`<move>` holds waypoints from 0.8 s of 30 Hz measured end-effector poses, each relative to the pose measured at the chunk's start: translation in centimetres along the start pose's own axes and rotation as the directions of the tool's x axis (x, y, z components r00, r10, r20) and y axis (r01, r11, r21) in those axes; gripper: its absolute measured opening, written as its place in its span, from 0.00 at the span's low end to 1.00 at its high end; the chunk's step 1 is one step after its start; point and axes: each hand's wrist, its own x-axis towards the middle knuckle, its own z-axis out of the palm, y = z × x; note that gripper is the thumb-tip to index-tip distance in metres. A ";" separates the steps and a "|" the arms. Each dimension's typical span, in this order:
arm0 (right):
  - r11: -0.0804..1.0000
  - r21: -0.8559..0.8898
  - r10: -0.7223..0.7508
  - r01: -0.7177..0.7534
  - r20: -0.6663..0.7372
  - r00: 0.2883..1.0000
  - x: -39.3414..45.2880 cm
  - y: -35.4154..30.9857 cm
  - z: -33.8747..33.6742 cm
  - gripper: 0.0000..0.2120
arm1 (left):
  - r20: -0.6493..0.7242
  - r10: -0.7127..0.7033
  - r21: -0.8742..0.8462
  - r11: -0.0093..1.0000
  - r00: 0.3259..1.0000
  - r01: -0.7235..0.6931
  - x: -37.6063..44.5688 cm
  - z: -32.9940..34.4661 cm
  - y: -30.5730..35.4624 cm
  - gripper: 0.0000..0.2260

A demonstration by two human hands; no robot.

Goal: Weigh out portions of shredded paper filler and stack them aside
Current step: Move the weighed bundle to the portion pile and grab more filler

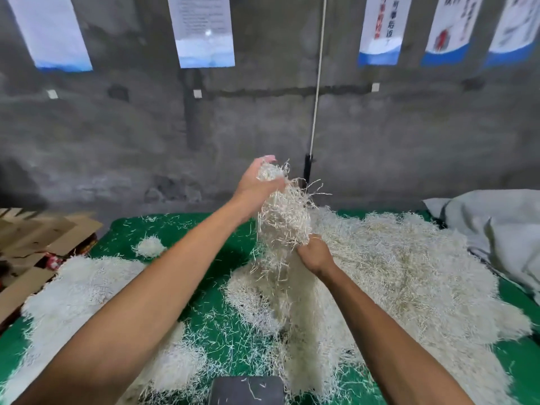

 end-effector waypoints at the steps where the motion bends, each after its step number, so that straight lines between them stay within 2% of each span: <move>1: 0.999 0.018 -0.034 0.034 -0.042 0.999 0.4 -0.9 -0.6 0.08 | 0.094 -0.037 0.083 0.996 0.995 0.029 -0.4 0.3 -0.3 0.32; 2: 0.995 0.057 -0.076 0.080 -0.071 0.995 0.7 -1.9 -1.3 0.08 | 0.207 -0.124 0.113 0.988 0.970 0.102 -0.8 0.8 -0.8 0.37; 4: 0.967 0.169 -0.173 0.190 -0.112 0.979 1.5 -4.1 -2.4 0.07 | 0.377 -0.297 0.117 0.955 0.877 0.273 -1.3 1.5 -2.2 0.47; 5: 0.952 0.209 -0.198 0.223 -0.134 0.971 1.8 -4.8 -2.9 0.08 | 0.424 -0.331 0.093 0.942 0.843 0.323 -1.5 1.9 -2.7 0.47; 6: 0.944 0.219 -0.213 0.246 -0.164 0.963 2.0 -5.2 -3.3 0.09 | 0.424 -0.330 0.045 0.938 0.843 0.345 -1.4 2.1 -2.9 0.44; 7: 0.941 0.206 -0.228 0.268 -0.197 0.954 2.0 -5.2 -3.4 0.11 | 0.370 -0.321 -0.010 0.937 0.872 0.349 -1.2 2.3 -2.5 0.40; 9: 0.947 0.171 -0.243 0.272 -0.176 0.954 1.0 -4.4 -3.4 0.21 | 0.161 -0.319 -0.094 0.937 0.934 0.336 -0.1 2.3 -1.4 0.38; 10: 0.961 0.168 -0.208 0.221 -0.090 0.974 0.3 -3.6 -3.1 0.28 | 0.098 -0.303 -0.124 0.941 0.948 0.314 0.6 2.2 -0.6 0.40; 12: 0.989 0.127 -0.085 0.070 0.117 0.989 -1.4 -2.3 -2.3 0.46 | 0.082 -0.249 -0.169 0.951 0.965 0.260 1.7 1.8 1.5 0.40; 13: 0.993 0.114 -0.035 0.016 0.174 0.984 -2.0 -2.0 -1.9 0.52 | 0.093 -0.229 -0.170 0.955 0.969 0.242 2.0 1.8 2.5 0.39; 14: 0.992 0.127 -0.002 -0.023 0.193 0.981 -2.1 -1.9 -1.7 0.54 | 0.114 -0.215 -0.164 0.959 0.970 0.231 2.2 2.0 3.1 0.37; 16: 0.985 0.141 0.072 -0.098 0.176 0.982 -1.5 -2.6 -2.1 0.45 | 0.181 -0.207 -0.112 0.967 0.961 0.229 1.9 2.3 3.1 0.35; 18: 0.973 0.051 0.216 -0.225 0.136 0.967 -0.4 -3.9 -3.2 0.30 | 0.253 -0.238 0.006 0.970 0.938 0.245 0.9 2.9 1.7 0.41; 19: 0.954 0.106 0.275 -0.282 0.076 0.959 0.2 -4.8 -3.9 0.25 | 0.301 -0.270 0.033 0.962 0.915 0.272 0.3 3.2 0.6 0.44; 20: 0.949 0.163 0.269 -0.270 0.025 0.963 0.6 -5.8 -4.6 0.24 | 0.355 -0.321 -0.009 0.938 0.878 0.347 -0.1 3.2 -0.5 0.45; 22: 0.972 0.190 0.140 -0.136 -0.007 0.990 1.5 -6.7 -4.8 0.21 | 0.410 -0.383 -0.236 0.832 0.828 0.502 -0.2 2.8 -2.4 0.35; 23: 0.974 0.216 0.081 -0.074 -0.024 0.996 1.5 -6.4 -4.6 0.18 | 0.412 -0.392 -0.292 0.799 0.823 0.526 -0.2 2.8 -2.7 0.28; 24: 0.972 0.227 0.062 -0.054 -0.030 0.998 1.1 -5.7 -4.3 0.17 | 0.377 -0.405 -0.291 0.802 0.833 0.522 -0.1 2.7 -2.7 0.26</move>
